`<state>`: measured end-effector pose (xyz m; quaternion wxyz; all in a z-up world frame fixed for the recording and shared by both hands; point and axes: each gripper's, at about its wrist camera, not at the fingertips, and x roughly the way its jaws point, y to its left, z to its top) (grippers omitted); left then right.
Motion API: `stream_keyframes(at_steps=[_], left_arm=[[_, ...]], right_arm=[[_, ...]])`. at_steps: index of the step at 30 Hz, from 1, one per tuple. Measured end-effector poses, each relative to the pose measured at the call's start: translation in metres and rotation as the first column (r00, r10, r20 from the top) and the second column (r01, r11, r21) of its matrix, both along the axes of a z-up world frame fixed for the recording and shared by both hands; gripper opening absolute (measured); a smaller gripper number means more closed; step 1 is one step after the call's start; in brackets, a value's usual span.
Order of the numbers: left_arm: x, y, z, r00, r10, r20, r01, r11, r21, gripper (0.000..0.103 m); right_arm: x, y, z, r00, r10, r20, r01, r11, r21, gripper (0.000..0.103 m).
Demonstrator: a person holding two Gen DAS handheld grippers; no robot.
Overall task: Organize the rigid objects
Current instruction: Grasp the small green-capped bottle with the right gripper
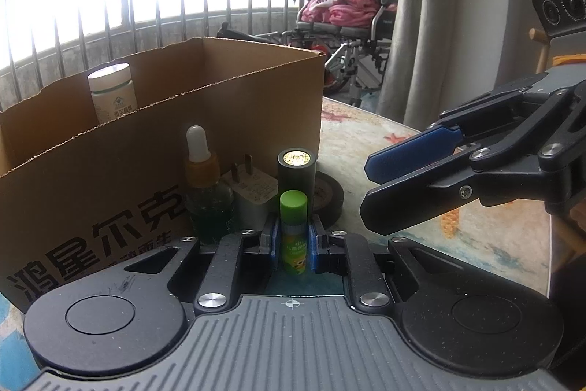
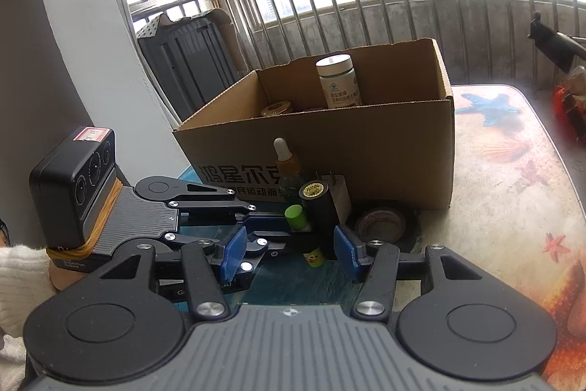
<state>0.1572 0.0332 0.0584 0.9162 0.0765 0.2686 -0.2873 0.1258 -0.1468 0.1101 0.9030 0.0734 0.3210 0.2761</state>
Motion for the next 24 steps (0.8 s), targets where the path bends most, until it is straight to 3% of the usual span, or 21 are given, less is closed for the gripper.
stream_keyframes(at_steps=[7,9,13,18,24], left_arm=[[-0.026,0.001,0.009,0.999,-0.054,0.001,0.054,0.998,-0.01,0.014],[-0.036,0.002,0.012,0.997,-0.079,0.002,0.079,0.997,-0.023,0.014],[-0.048,0.0,0.017,0.995,-0.095,-0.004,0.095,0.995,-0.017,0.014],[-0.055,-0.007,0.026,0.993,-0.114,0.003,0.114,0.993,0.0,0.014],[-0.059,-0.014,0.045,0.991,-0.129,0.035,0.129,0.992,0.005,0.014]], right_arm=[[-0.001,0.0,0.0,1.0,0.027,0.001,-0.027,0.998,0.055,0.051],[-0.001,-0.002,-0.004,0.999,0.023,-0.025,-0.02,0.996,0.084,0.04],[-0.009,-0.001,-0.007,0.998,0.041,-0.044,-0.037,0.995,0.095,0.031],[-0.024,0.005,-0.001,0.997,0.075,-0.02,-0.073,0.995,0.064,0.02],[-0.035,0.004,0.018,0.998,0.058,0.025,-0.058,0.998,0.017,0.017]])
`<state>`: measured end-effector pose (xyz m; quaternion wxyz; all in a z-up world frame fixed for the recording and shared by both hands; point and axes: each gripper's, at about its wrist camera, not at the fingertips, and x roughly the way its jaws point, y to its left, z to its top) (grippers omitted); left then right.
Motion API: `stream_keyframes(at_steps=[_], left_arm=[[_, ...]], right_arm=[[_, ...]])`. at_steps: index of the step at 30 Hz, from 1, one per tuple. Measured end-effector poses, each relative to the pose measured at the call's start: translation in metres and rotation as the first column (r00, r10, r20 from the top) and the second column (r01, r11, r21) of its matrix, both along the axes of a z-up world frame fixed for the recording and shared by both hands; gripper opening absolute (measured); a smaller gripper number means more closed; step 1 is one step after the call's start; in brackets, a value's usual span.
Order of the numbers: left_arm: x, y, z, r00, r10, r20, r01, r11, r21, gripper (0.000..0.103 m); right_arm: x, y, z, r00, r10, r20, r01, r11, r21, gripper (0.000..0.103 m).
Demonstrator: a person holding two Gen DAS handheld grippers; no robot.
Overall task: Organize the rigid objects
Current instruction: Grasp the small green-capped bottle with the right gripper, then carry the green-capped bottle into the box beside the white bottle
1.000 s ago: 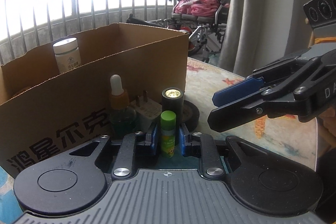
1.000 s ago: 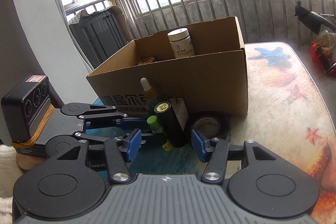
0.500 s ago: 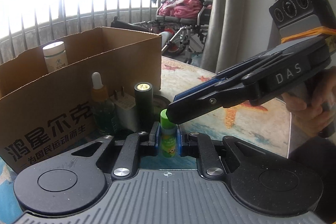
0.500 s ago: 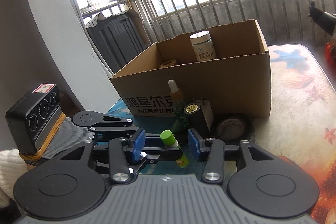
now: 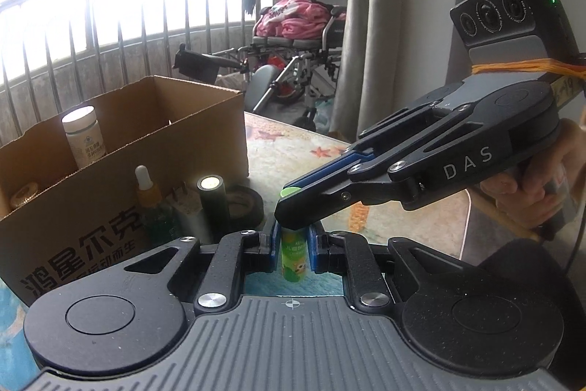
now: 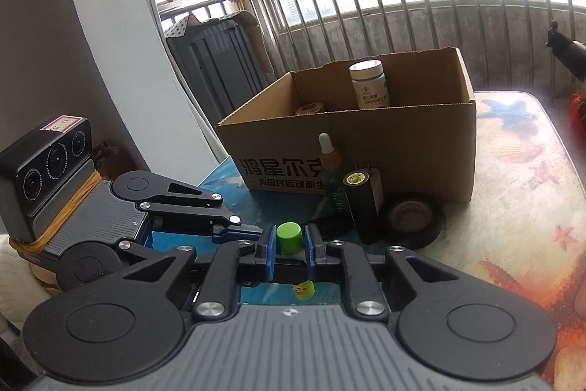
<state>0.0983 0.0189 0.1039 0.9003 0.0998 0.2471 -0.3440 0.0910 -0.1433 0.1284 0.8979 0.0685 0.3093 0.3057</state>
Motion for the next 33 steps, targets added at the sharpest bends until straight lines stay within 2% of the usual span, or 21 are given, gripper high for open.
stream_keyframes(at_steps=[2,6,9,14,18,21,26,29,33], left_arm=[[0.0,-0.001,0.01,1.0,0.003,0.02,-0.003,1.0,-0.006,0.014],[0.017,-0.001,0.034,1.0,0.013,0.008,-0.013,0.999,-0.03,0.014],[0.038,-0.003,0.058,0.999,0.026,0.024,-0.026,1.0,-0.012,0.014],[0.087,-0.001,0.09,0.997,0.056,0.047,-0.057,0.998,0.019,0.014],[0.136,0.004,0.096,0.997,0.066,0.038,-0.069,0.994,0.081,0.014],[0.168,0.006,0.086,0.996,0.075,0.039,-0.079,0.987,0.137,0.014],[0.221,0.013,0.06,0.996,0.085,-0.041,-0.075,0.977,0.202,0.014],[0.231,0.017,0.046,0.997,0.066,-0.045,-0.051,0.961,0.272,0.014],[0.245,0.035,0.031,0.99,0.087,-0.114,-0.052,0.958,0.281,0.014]], right_arm=[[-0.002,-0.001,0.01,1.0,0.004,0.017,-0.004,1.0,-0.018,0.017],[0.001,-0.004,0.033,0.998,0.006,0.064,-0.005,1.0,-0.021,0.017],[0.014,-0.002,0.055,0.995,0.012,0.102,-0.007,0.999,-0.05,0.017],[0.059,0.004,0.093,0.988,0.021,0.154,-0.008,0.996,-0.087,0.016],[0.109,0.016,0.11,0.985,0.039,0.166,-0.018,0.992,-0.128,0.016],[0.145,0.029,0.106,0.989,0.036,0.142,-0.014,0.988,-0.157,0.016],[0.201,0.045,0.078,0.997,-0.006,0.079,0.02,0.984,-0.178,0.016],[0.224,0.047,0.059,1.0,-0.02,0.006,0.021,0.987,-0.162,0.016],[0.244,0.06,0.04,0.998,-0.019,-0.059,0.009,0.986,-0.165,0.016]])
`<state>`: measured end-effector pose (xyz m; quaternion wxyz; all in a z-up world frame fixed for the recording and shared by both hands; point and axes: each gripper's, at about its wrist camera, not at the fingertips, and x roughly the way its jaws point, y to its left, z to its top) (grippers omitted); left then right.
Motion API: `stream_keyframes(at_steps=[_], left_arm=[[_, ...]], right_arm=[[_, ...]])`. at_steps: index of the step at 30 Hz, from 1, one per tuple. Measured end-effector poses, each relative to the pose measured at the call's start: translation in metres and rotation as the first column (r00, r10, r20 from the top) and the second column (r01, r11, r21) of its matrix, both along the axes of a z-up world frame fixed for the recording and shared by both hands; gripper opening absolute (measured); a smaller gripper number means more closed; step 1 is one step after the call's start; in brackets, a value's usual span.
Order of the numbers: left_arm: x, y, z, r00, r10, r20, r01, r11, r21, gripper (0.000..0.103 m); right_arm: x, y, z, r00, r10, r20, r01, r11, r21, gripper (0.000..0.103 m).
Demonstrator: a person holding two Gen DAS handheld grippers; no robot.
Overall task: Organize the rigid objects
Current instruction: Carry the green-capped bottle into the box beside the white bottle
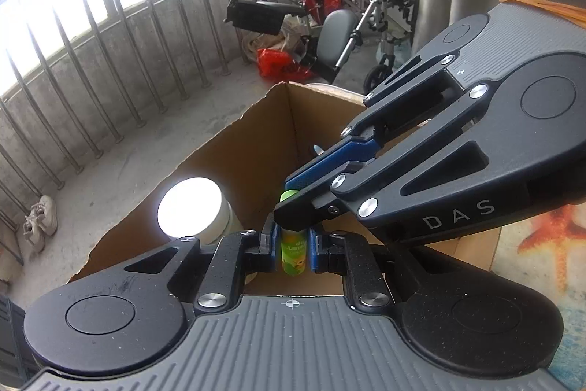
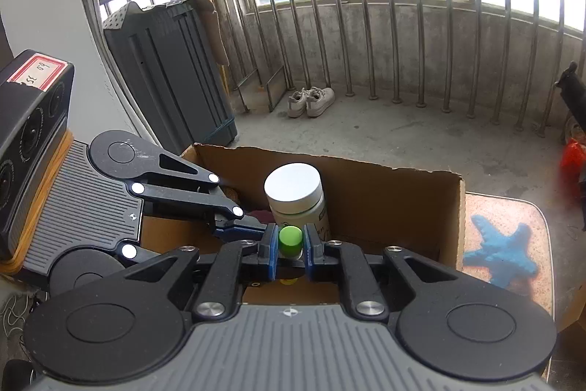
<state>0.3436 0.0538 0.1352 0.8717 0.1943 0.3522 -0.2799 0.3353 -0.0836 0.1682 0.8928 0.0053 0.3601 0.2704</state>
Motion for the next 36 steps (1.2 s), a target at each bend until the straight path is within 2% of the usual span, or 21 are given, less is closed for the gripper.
stream_keyframes(at_steps=[4,5,8,11,16,26,31,34,36], left_arm=[[0.007,0.013,-0.011,0.999,0.022,-0.032,-0.022,1.0,0.023,0.014],[0.011,0.015,-0.013,0.998,0.033,-0.054,-0.032,0.999,0.022,0.014],[0.015,0.016,-0.02,0.999,0.015,-0.048,-0.012,0.997,0.082,0.014],[0.02,0.021,-0.024,0.998,0.014,-0.063,-0.009,0.997,0.083,0.014],[0.029,0.025,-0.026,0.99,0.05,-0.128,-0.04,0.996,0.075,0.014],[0.034,0.022,-0.033,0.987,0.068,-0.147,-0.053,0.993,0.104,0.016],[0.032,0.02,-0.036,0.982,0.094,-0.163,-0.071,0.987,0.145,0.017],[0.023,0.02,-0.033,0.985,0.111,-0.133,-0.085,0.979,0.188,0.017],[0.021,0.022,-0.03,0.981,0.13,-0.146,-0.101,0.977,0.189,0.019]], right_arm=[[0.013,0.02,-0.014,0.999,0.017,-0.047,-0.018,0.999,-0.033,0.016],[0.016,0.028,-0.017,0.999,0.024,-0.046,-0.026,0.998,-0.054,0.016],[0.018,0.049,-0.022,0.999,0.05,-0.016,-0.052,0.987,-0.149,0.016],[0.022,0.06,-0.028,0.997,0.073,-0.019,-0.075,0.98,-0.187,0.016],[0.033,0.062,-0.038,0.995,0.069,-0.069,-0.08,0.985,-0.156,0.016],[0.043,0.062,-0.042,0.992,0.062,-0.112,-0.08,0.982,-0.172,0.016],[0.04,0.063,-0.041,0.992,0.065,-0.107,-0.085,0.979,-0.187,0.017],[0.035,0.07,-0.04,0.993,0.081,-0.082,-0.097,0.971,-0.218,0.017],[0.031,0.074,-0.04,0.993,0.099,-0.068,-0.112,0.968,-0.223,0.016]])
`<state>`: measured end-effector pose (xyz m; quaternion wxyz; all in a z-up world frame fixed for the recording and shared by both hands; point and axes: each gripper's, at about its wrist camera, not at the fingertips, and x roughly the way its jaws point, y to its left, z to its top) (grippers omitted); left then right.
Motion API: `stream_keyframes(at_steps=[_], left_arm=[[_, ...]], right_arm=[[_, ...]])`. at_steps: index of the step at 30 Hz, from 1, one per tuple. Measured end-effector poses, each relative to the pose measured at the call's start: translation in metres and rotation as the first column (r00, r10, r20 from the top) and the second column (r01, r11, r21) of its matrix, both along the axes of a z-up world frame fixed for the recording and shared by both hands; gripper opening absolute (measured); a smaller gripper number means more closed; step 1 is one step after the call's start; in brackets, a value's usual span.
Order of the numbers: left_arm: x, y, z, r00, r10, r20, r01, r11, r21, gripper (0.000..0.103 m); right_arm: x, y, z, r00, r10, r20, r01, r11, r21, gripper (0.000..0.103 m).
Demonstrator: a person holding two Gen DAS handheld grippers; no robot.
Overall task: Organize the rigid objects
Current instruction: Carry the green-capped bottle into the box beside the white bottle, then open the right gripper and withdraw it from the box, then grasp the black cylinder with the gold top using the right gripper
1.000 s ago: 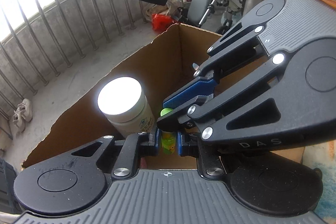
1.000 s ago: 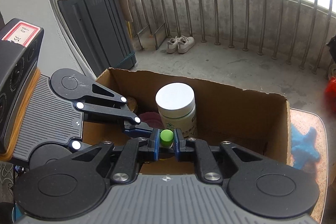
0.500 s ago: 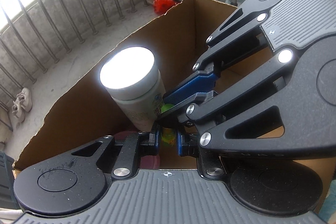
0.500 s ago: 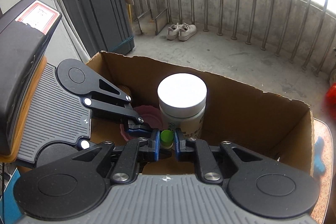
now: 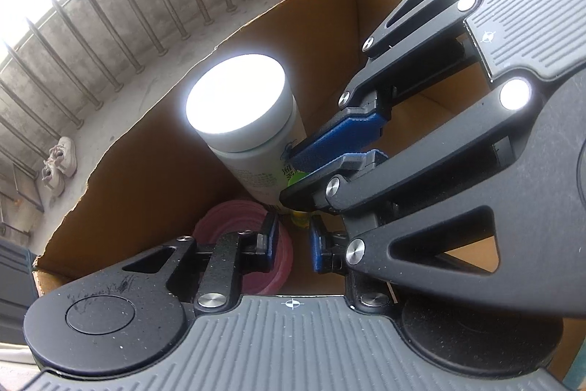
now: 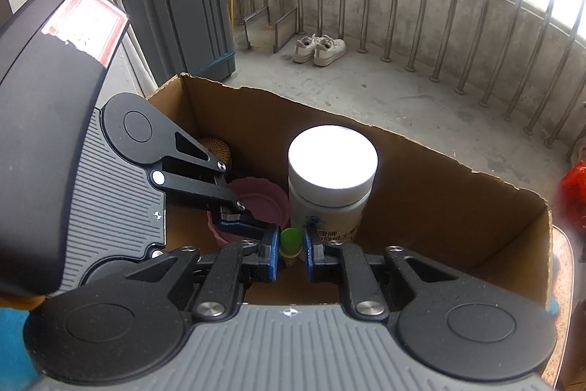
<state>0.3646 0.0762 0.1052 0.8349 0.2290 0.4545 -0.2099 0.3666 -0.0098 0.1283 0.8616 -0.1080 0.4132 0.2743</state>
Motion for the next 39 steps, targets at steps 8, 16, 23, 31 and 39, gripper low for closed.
stream_keyframes(at_steps=[8,16,23,31,39], left_arm=[[-0.005,0.004,0.012,0.999,0.033,0.007,-0.033,0.999,-0.018,0.028],[-0.027,0.003,0.033,0.996,0.072,0.057,-0.07,0.997,-0.042,0.037],[-0.084,0.009,0.072,0.977,0.086,0.195,-0.062,0.99,-0.129,0.041],[-0.185,-0.01,0.048,0.965,0.033,0.258,0.078,0.91,-0.408,0.044],[-0.201,-0.057,-0.012,0.933,0.0,0.359,0.153,0.905,-0.397,0.043]], right_arm=[[-0.001,0.003,0.002,1.0,-0.004,0.018,0.004,1.0,0.008,0.017],[-0.008,-0.004,0.012,0.998,0.007,0.06,-0.009,0.999,0.031,0.019],[-0.027,-0.018,0.029,0.998,0.019,0.065,-0.024,0.997,0.076,0.019],[-0.09,-0.099,0.049,0.994,0.011,0.111,-0.038,0.97,0.24,0.019],[-0.151,-0.143,0.02,0.997,-0.034,0.07,0.015,0.965,0.263,0.02]])
